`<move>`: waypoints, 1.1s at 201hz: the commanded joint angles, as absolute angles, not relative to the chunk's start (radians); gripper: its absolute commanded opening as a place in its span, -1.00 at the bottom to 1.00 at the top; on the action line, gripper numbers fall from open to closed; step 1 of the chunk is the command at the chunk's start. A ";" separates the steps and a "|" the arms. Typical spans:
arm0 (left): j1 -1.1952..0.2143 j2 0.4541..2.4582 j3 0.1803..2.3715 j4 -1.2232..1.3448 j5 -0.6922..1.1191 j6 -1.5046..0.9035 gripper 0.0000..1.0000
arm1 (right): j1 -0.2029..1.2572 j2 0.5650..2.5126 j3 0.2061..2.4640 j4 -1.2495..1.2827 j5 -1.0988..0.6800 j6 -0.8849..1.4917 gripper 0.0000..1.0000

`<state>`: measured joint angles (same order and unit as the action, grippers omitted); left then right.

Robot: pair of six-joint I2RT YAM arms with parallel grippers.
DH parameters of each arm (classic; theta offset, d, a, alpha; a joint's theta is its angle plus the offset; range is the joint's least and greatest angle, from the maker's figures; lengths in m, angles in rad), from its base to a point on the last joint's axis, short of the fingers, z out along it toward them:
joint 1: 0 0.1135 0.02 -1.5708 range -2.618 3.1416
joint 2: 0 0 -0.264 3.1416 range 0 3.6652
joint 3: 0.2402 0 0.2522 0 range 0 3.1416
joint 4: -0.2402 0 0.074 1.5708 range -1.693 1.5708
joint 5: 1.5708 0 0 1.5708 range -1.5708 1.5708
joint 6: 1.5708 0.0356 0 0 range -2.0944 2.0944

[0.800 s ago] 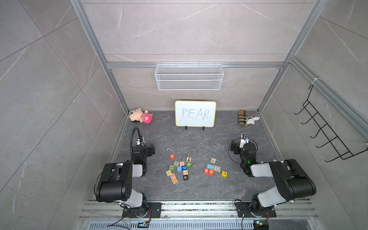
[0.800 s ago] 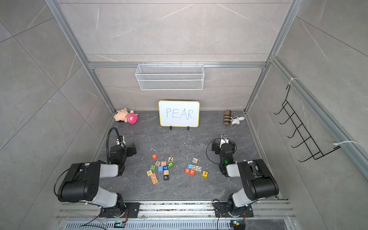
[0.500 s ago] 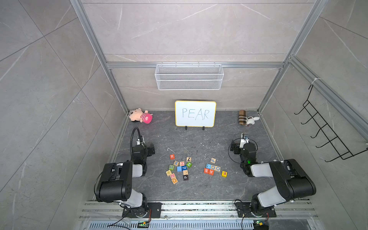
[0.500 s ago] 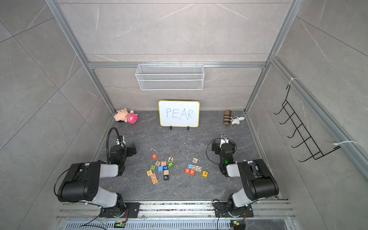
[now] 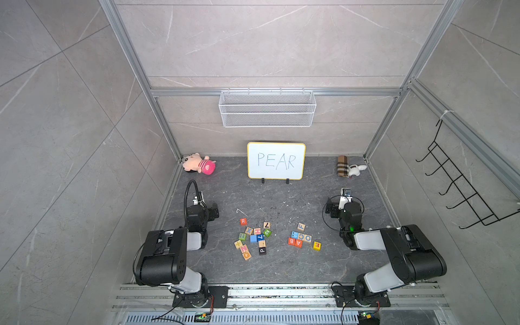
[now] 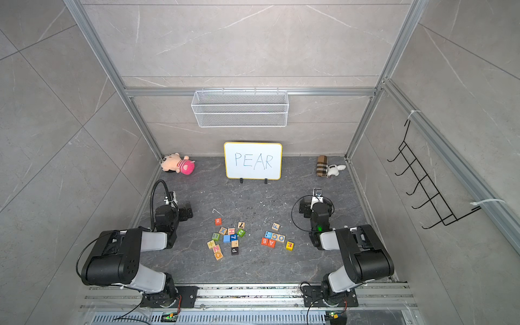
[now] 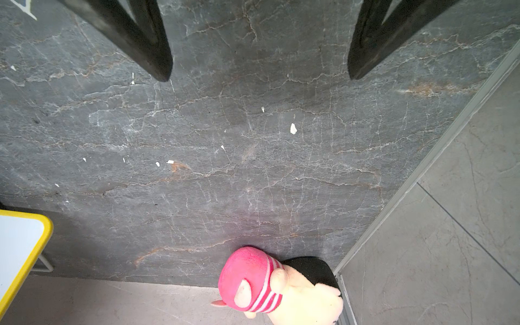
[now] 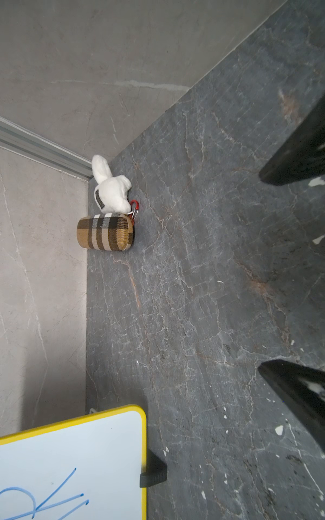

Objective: Spell the uppercase word “pear” with letter blocks
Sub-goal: Pick up the letter block from the center of the board.

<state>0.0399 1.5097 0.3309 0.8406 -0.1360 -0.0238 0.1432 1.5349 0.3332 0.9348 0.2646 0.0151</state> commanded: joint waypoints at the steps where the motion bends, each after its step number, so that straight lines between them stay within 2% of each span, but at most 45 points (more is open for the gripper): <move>1: 0.046 1.505 0.354 0.868 -0.134 -0.031 0.99 | 0.140 1.528 0.345 0.928 0.259 0.027 0.98; 15: 0.038 1.488 0.357 0.874 -0.143 -0.016 0.99 | 0.141 1.516 0.335 0.956 0.285 0.020 0.98; 30: -0.031 1.332 0.404 0.670 -0.245 0.018 0.98 | 0.155 1.412 0.326 0.884 0.330 0.011 0.98; 42: -0.115 1.172 0.448 0.492 -0.379 -0.021 0.96 | 0.194 1.244 0.361 0.666 0.422 0.026 0.98; 58: -0.203 0.983 0.486 0.340 -0.434 -0.150 0.90 | 0.192 1.047 0.473 0.331 0.440 0.268 0.98; 67: -0.257 0.903 0.526 0.245 -0.447 -0.229 0.91 | 0.190 0.991 0.539 0.207 0.357 0.368 0.98; 86: -0.401 0.829 0.634 0.022 -0.551 -0.345 0.95 | 0.200 0.977 0.689 0.031 0.074 0.335 0.98; 99: -0.519 0.836 0.714 -0.131 -0.620 -0.401 0.94 | 0.250 1.009 0.793 -0.123 0.063 0.319 0.93; 114: -0.674 0.881 0.805 -0.322 -0.746 -0.490 0.93 | 0.341 1.036 0.849 -0.238 0.159 0.282 0.87; 131: -0.853 0.961 0.889 -0.490 -0.855 -0.594 0.92 | 0.482 1.034 0.808 -0.243 0.262 0.203 0.84; 150: -0.989 1.087 0.974 -0.635 -0.876 -0.727 0.92 | 0.592 1.014 0.753 -0.243 0.402 0.181 0.85; 183: -1.077 1.253 1.051 -0.751 -0.801 -0.892 0.92 | 0.645 0.906 0.647 -0.208 0.419 0.169 0.82; 221: -1.077 1.226 0.908 -0.542 -0.617 -0.907 0.90 | 0.651 0.846 0.567 -0.214 0.452 0.177 0.82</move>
